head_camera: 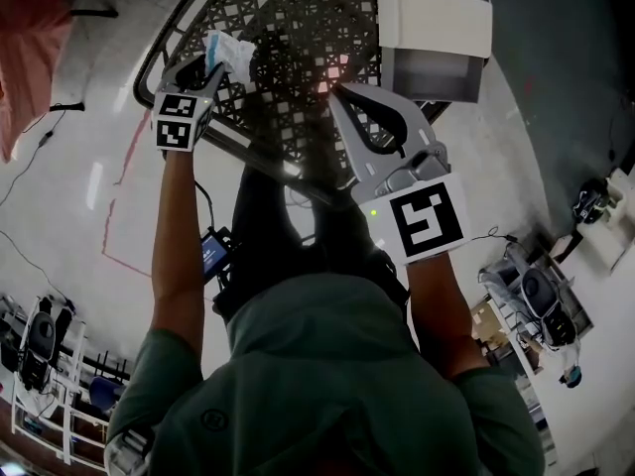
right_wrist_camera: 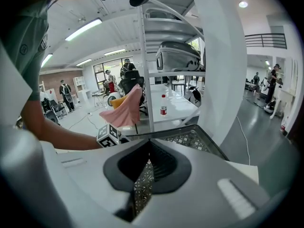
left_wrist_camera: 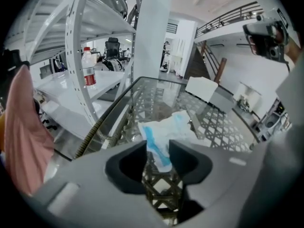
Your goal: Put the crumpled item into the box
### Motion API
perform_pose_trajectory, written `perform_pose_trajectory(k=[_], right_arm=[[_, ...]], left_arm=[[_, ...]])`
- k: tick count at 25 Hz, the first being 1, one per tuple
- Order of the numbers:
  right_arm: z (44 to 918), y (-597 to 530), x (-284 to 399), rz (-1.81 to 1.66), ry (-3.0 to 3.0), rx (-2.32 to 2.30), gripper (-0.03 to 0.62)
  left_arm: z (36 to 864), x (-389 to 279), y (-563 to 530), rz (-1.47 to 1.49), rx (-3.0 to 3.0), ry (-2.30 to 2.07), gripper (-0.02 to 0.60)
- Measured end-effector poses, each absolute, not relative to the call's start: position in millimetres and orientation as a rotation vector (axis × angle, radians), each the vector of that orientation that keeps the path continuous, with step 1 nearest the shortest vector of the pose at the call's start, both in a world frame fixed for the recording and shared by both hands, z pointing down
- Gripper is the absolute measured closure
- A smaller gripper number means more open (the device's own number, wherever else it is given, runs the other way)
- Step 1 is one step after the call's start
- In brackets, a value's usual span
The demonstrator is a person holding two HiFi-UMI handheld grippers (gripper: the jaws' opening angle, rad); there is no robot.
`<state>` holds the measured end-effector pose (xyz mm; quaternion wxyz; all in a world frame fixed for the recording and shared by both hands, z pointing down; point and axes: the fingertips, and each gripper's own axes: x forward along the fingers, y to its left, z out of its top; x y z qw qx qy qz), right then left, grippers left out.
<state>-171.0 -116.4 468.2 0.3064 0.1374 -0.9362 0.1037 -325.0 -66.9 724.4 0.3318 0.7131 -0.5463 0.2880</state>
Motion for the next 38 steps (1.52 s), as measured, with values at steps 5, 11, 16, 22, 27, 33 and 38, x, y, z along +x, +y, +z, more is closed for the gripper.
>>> perform_pose_trajectory(k=[5, 11, 16, 22, 27, 33, 38], right_arm=[[462, -118, -165, 0.28, -2.48, 0.382, 0.588], [461, -122, -153, 0.286, -2.483, 0.407, 0.588], [454, -124, -140, 0.288, -2.492, 0.439, 0.588], [437, -127, -116, 0.279, -2.506, 0.499, 0.588], [427, -131, -89, 0.287, -2.512, 0.563, 0.588], [410, -137, -51, 0.298, -2.503, 0.647, 0.588], [392, -137, -24, 0.302, -2.501, 0.708, 0.588]], left_arm=[[719, -321, -67, 0.739, 1.858, -1.431, 0.52], [710, -312, -71, 0.721, 1.864, -1.447, 0.566], [682, -299, -82, 0.71, 1.919, -1.465, 0.571], [641, -276, -99, 0.711, 2.009, -1.465, 0.571], [615, -250, -117, 0.72, 2.081, -1.445, 0.571], [583, -215, -135, 0.737, 2.161, -1.406, 0.571], [562, -187, -142, 0.748, 2.209, -1.37, 0.572]])
